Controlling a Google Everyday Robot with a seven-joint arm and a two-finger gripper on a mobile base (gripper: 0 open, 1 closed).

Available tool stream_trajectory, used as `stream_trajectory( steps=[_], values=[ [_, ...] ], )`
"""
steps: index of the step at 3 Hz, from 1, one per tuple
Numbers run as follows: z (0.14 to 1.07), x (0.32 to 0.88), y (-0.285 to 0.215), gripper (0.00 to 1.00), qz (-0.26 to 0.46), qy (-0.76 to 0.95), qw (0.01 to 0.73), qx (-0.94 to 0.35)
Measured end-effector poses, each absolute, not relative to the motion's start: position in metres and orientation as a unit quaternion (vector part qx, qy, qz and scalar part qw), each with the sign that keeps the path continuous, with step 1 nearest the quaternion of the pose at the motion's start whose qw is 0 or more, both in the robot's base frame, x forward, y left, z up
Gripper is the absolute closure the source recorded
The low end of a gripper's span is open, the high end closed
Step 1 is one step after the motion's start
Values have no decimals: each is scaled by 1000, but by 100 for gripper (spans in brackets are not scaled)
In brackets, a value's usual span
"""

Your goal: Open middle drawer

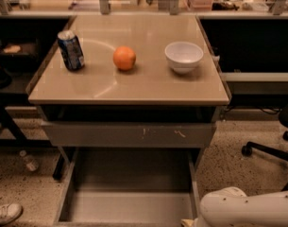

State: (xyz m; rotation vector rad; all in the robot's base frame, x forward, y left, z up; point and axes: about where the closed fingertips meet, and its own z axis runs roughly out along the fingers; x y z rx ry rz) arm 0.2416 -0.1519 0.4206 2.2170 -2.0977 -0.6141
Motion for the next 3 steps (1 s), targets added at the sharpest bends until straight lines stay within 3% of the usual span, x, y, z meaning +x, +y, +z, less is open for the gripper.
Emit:
stream_trajectory(
  steps=[3],
  values=[
    [432, 201, -172, 0, -211, -697, 25, 685]
  ],
)
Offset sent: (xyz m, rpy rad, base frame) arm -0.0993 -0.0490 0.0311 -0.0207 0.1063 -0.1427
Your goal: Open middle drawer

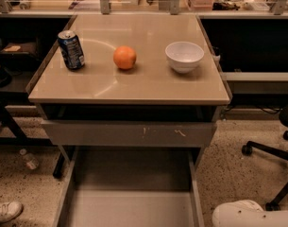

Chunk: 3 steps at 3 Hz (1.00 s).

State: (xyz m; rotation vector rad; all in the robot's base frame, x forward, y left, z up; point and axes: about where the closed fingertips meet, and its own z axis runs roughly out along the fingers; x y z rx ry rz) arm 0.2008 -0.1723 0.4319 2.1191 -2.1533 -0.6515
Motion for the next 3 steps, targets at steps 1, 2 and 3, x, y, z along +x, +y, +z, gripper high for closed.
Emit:
stream_trajectory(
  steps=[1, 2, 3],
  values=[
    [442, 170, -191, 0, -236, -699, 25, 675],
    [442, 170, -191, 0, -236, -699, 25, 675],
    [457, 182, -195, 0, -231, -699, -3, 677]
  ],
)
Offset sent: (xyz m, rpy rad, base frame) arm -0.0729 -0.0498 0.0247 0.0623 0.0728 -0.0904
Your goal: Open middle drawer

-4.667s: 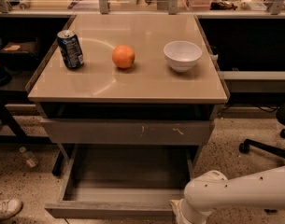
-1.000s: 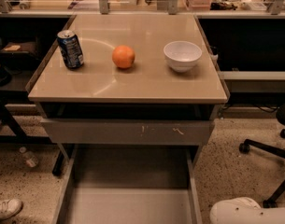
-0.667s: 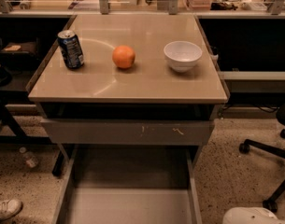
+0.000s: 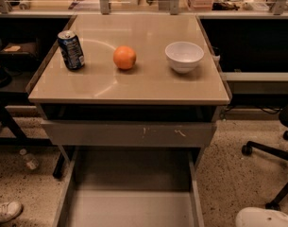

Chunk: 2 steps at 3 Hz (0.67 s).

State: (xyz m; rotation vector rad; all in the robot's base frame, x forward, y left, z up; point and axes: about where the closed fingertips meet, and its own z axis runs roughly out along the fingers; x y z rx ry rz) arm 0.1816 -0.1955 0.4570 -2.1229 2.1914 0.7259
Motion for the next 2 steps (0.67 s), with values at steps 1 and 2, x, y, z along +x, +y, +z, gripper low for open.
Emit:
stream_trajectory(
  steps=[1, 2],
  values=[
    [501, 188, -234, 0, 208, 723, 39, -657],
    [549, 160, -299, 0, 163, 774, 42, -610]
  ],
)
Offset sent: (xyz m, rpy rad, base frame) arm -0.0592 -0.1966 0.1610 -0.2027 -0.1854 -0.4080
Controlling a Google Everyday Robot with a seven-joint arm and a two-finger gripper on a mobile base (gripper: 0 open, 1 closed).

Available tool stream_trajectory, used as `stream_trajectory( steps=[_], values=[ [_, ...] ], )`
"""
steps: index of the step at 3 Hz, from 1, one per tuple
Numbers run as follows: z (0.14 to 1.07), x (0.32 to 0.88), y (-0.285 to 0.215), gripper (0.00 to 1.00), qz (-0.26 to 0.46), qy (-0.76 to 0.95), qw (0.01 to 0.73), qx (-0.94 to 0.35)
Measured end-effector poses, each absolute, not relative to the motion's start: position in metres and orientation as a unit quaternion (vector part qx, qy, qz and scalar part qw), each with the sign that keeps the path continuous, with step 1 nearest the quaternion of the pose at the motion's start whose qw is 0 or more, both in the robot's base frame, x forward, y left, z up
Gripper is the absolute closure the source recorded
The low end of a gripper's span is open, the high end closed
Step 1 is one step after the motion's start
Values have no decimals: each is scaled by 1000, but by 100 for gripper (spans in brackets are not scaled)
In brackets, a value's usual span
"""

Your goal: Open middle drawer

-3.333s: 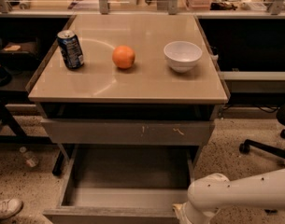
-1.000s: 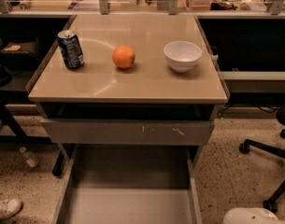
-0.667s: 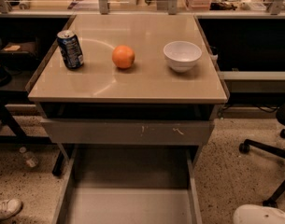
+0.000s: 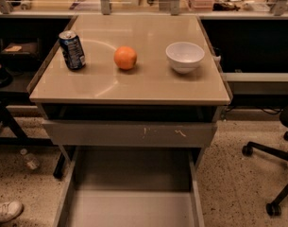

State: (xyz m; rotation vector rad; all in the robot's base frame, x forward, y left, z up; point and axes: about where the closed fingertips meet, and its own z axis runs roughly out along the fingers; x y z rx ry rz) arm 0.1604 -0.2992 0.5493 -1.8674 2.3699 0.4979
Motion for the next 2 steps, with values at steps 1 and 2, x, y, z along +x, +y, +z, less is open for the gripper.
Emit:
stream_trajectory(
  steps=[1, 2],
  values=[
    [588, 120, -345, 0, 122, 817, 27, -564],
    [589, 119, -346, 0, 120, 818, 27, -562]
  ],
)
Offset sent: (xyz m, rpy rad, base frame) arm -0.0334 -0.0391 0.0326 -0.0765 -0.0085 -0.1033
